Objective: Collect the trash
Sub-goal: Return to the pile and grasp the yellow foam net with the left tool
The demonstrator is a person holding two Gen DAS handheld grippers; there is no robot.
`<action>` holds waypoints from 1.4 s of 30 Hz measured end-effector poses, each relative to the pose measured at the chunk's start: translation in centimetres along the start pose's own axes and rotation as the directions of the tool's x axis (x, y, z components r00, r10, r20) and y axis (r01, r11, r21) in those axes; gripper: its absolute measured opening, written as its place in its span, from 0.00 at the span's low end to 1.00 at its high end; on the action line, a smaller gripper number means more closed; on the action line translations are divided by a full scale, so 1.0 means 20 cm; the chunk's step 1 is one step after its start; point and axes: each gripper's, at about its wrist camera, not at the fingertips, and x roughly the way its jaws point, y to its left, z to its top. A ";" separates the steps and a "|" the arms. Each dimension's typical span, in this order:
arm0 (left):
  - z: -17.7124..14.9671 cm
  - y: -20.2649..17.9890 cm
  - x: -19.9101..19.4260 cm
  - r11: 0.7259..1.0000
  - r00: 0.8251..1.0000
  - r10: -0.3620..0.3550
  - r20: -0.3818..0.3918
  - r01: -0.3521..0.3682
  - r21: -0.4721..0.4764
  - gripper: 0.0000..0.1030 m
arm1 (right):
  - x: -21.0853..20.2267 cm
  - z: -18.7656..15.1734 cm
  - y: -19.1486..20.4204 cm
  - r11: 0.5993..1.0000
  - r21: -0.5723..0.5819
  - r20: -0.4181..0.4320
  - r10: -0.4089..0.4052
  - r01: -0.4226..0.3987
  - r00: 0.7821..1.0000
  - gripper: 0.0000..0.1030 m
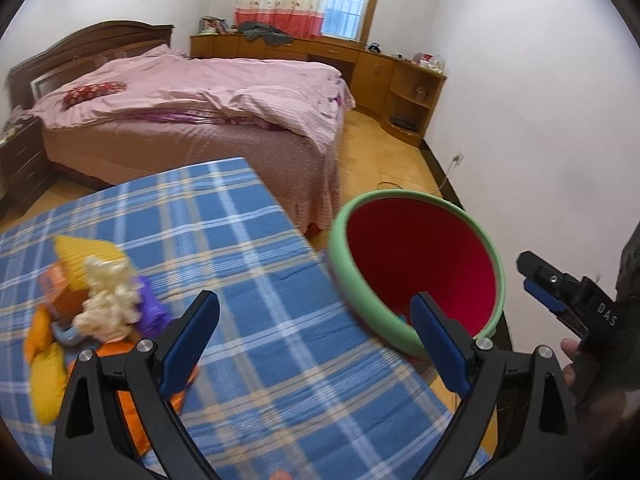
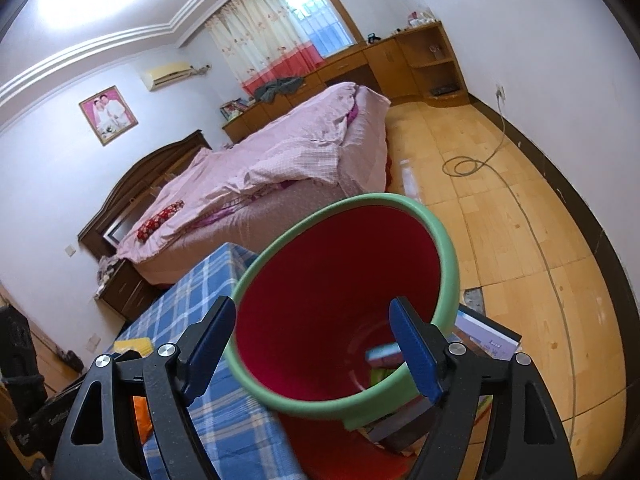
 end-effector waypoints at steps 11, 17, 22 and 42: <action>-0.09 0.32 -0.21 0.989 0.993 0.115 -0.002 -0.115 -0.094 0.92 | -0.05 -0.12 0.21 0.998 -0.047 -0.036 0.051 -0.052 0.998 0.78; -0.14 0.52 -0.29 0.972 0.985 0.172 -0.009 -0.171 -0.161 0.92 | -0.03 -0.18 0.30 0.996 -0.062 -0.071 0.062 -0.067 0.996 0.78; -0.19 0.67 -0.33 0.952 0.972 0.234 -0.023 -0.234 -0.198 0.92 | 0.00 -0.24 0.35 0.995 -0.071 -0.096 0.063 -0.070 0.993 0.78; -0.41 1.13 -0.19 0.868 0.940 0.294 -0.175 -0.339 -0.363 0.80 | 0.10 -0.40 0.51 0.989 -0.126 -0.179 0.052 -0.076 0.982 0.78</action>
